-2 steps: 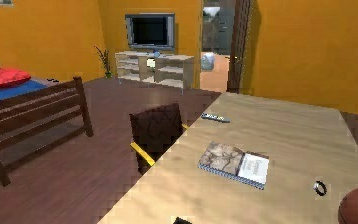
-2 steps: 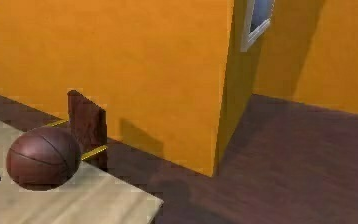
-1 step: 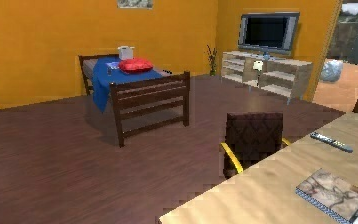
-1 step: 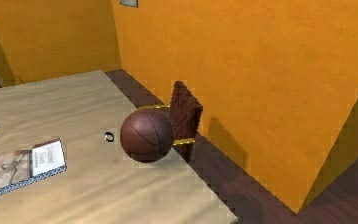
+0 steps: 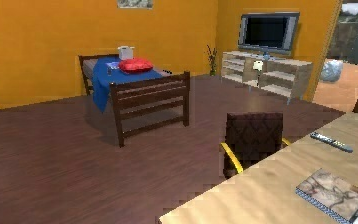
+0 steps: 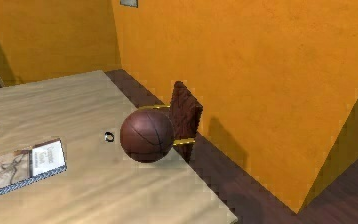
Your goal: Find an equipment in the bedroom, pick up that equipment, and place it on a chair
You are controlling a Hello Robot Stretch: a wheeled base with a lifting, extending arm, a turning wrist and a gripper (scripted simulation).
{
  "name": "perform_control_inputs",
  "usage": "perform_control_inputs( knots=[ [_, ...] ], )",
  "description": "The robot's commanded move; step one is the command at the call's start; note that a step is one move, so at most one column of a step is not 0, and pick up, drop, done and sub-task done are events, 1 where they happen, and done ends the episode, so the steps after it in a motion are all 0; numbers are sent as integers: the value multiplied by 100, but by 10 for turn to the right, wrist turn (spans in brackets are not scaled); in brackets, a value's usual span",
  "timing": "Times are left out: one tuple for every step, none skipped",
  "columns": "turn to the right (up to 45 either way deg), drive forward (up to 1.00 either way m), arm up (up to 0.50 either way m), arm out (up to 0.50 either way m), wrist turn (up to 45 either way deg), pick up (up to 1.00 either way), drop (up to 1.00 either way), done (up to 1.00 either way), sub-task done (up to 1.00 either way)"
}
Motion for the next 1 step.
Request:
perform_control_inputs(
  knots=[
    [0,0,38,0,0,0,0,0,0]
  ],
)
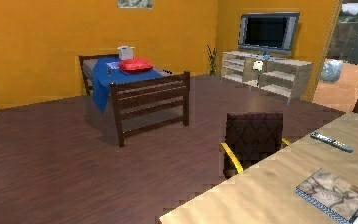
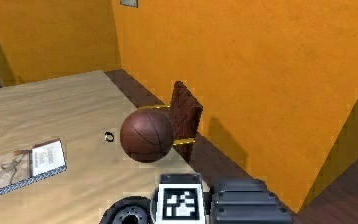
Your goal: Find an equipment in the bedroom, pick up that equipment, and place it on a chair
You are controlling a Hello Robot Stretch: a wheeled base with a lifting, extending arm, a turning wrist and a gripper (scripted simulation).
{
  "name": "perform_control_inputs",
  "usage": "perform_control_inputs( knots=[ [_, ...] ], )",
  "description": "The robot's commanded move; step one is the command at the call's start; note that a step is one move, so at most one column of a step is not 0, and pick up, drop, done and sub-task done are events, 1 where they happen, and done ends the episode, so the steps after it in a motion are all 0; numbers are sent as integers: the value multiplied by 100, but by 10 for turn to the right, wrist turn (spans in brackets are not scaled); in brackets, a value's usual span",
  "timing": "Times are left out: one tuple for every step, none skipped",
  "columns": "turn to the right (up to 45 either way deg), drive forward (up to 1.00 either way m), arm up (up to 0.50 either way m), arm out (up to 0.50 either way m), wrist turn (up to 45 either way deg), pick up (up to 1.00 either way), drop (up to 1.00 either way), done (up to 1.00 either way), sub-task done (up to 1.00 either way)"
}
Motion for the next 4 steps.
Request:
perform_control_inputs(
  knots=[
    [0,0,0,32,0,0,0,0,0],
    [0,0,0,0,450,0,0,0,0],
    [0,0,0,0,450,0,0,0,0],
    [0,0,0,0,450,0,0,0,0]
  ],
)
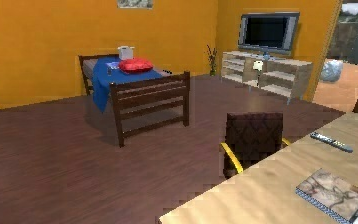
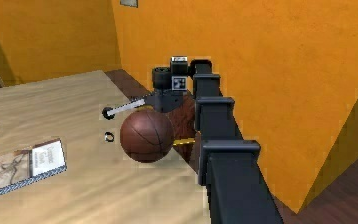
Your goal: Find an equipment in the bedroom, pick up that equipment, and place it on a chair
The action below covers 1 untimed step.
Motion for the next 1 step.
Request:
perform_control_inputs(
  knots=[
    [0,0,0,0,180,0,0,0,0]
  ],
)
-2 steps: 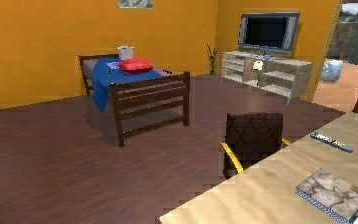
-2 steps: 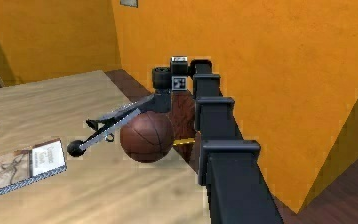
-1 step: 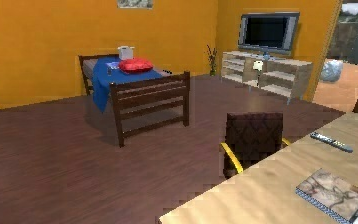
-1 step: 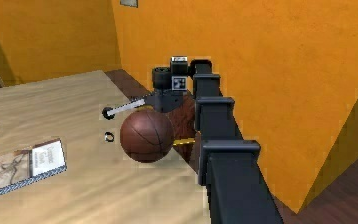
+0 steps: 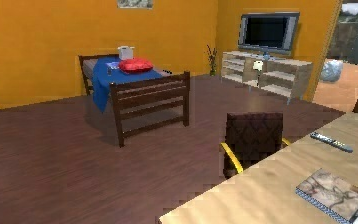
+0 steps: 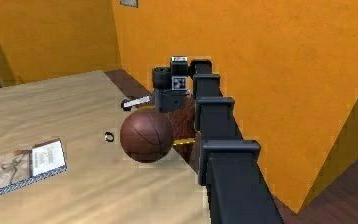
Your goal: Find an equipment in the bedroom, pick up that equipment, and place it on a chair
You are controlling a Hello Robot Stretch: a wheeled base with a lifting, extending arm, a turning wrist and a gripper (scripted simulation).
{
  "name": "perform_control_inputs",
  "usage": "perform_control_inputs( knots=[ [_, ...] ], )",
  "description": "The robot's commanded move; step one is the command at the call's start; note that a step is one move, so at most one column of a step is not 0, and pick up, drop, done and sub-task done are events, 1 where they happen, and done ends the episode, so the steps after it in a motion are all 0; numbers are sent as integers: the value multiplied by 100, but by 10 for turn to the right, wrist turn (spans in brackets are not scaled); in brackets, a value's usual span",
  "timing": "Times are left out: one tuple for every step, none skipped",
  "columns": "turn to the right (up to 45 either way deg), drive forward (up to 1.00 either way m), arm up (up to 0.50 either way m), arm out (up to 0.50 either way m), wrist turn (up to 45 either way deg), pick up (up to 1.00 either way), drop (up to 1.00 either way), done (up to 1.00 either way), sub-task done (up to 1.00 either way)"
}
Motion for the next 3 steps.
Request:
perform_control_inputs(
  knots=[
    [0,0,-20,0,0,0,0,0,0],
    [0,0,0,0,0,100,0,0,0],
    [0,0,10,0,0,0,0,0,0]
  ],
)
